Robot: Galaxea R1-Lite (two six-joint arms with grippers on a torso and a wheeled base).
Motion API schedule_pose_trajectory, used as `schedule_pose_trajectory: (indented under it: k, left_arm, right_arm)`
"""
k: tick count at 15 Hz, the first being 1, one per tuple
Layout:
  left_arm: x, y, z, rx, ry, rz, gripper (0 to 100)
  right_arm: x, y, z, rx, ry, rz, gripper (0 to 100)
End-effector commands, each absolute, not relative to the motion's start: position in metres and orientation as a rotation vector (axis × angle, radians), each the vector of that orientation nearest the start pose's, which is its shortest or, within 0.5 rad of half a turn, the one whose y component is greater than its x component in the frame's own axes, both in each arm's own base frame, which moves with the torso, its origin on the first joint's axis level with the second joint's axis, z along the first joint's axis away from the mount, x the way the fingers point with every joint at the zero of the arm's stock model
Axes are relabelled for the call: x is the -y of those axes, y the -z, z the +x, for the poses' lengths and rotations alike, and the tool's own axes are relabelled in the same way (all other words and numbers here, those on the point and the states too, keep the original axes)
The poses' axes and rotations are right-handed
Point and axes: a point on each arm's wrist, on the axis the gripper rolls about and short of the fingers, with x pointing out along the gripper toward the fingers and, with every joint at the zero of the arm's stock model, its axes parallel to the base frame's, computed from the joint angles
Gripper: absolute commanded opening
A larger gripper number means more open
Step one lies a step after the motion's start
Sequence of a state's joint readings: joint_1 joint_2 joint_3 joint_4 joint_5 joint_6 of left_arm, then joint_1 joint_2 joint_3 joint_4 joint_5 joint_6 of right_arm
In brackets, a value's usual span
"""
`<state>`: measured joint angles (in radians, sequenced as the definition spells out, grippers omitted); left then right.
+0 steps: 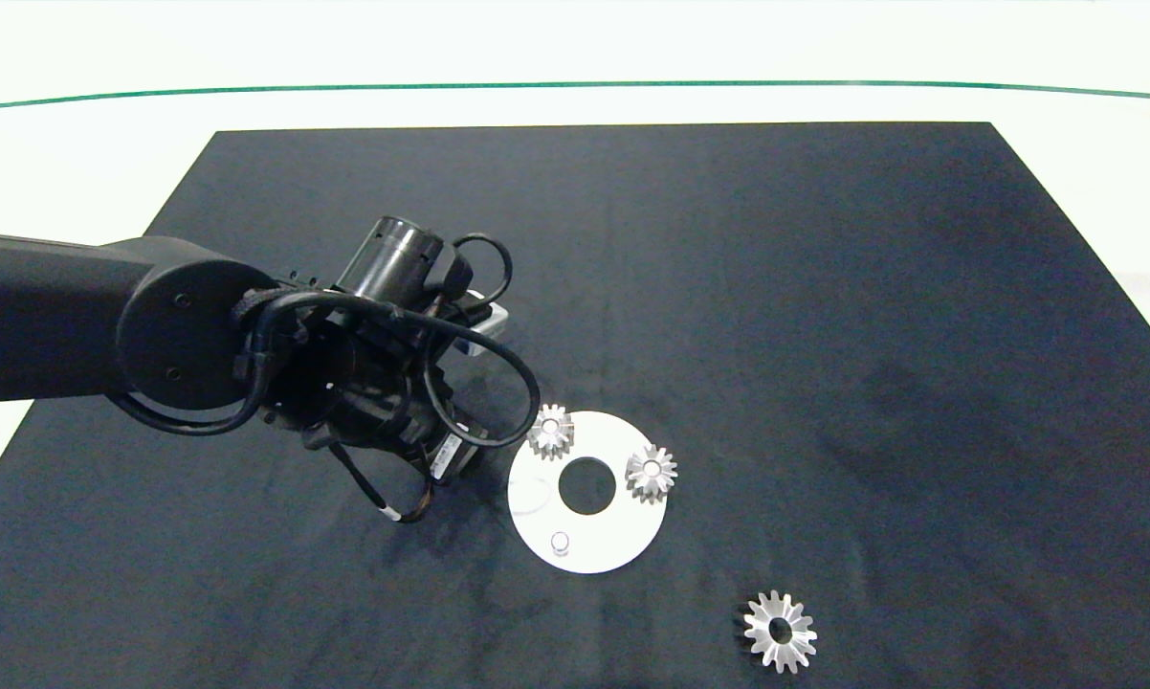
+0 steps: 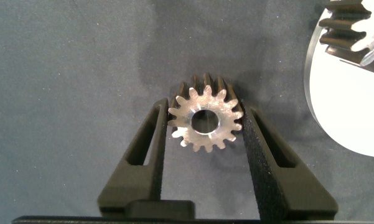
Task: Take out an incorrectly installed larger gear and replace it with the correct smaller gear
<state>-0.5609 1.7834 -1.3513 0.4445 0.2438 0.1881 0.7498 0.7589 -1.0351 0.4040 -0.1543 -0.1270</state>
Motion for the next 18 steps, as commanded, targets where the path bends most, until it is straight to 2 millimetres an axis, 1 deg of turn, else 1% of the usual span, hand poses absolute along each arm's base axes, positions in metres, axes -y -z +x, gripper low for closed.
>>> schedule_pose_trajectory:
  k: [1, 5, 6, 7, 8, 10, 11, 12, 13, 15, 16, 18]
  left_arm:
    - [0.163, -0.212, 0.271, -0.782, 0.371, 0.521, 36]
    - [0.161, -0.211, 0.268, -0.786, 0.369, 0.522, 27]
    - [0.159, -0.217, 0.264, -0.771, 0.367, 0.515, 26]
    - [0.155, -0.23, 0.255, -0.736, 0.365, 0.487, 24]
    - [0.15, -0.236, 0.242, -0.732, 0.371, 0.481, 22]
    - [0.148, -0.245, 0.216, -0.731, 0.411, 0.493, 22]
    - [0.145, -0.246, 0.206, -0.741, 0.42, 0.493, 22]
    - [0.146, -0.247, 0.192, -0.737, 0.447, 0.487, 22]
    - [0.151, -0.244, 0.183, -0.744, 0.473, 0.481, 22]
    - [0.166, -0.237, 0.168, -0.753, 0.545, 0.506, 22]
    - [0.172, -0.235, 0.165, -0.756, 0.568, 0.519, 22]
    - [0.184, -0.228, 0.168, -0.771, 0.587, 0.539, 22]
  right_arm:
    - [-0.018, -0.315, 0.024, -0.067, -0.601, -0.176, 100]
    - [-0.017, -0.315, 0.023, -0.06, -0.599, -0.173, 100]
    - [-0.017, -0.315, 0.023, -0.06, -0.6, -0.173, 100]
    - [-0.017, -0.315, 0.023, -0.058, -0.599, -0.172, 100]
    - [-0.016, -0.315, 0.023, -0.057, -0.6, -0.171, 100]
    - [-0.016, -0.315, 0.022, -0.055, -0.6, -0.171, 100]
    - [-0.016, -0.315, 0.022, -0.054, -0.599, -0.17, 100]
    - [-0.015, -0.316, 0.021, -0.051, -0.6, -0.17, 100]
    - [-0.015, -0.316, 0.021, -0.051, -0.6, -0.17, 100]
    - [-0.015, -0.315, 0.021, -0.049, -0.6, -0.18, 100]
    - [-0.015, -0.315, 0.021, -0.048, -0.6, -0.183, 100]
    - [-0.015, -0.315, 0.021, -0.048, -0.6, -0.183, 100]
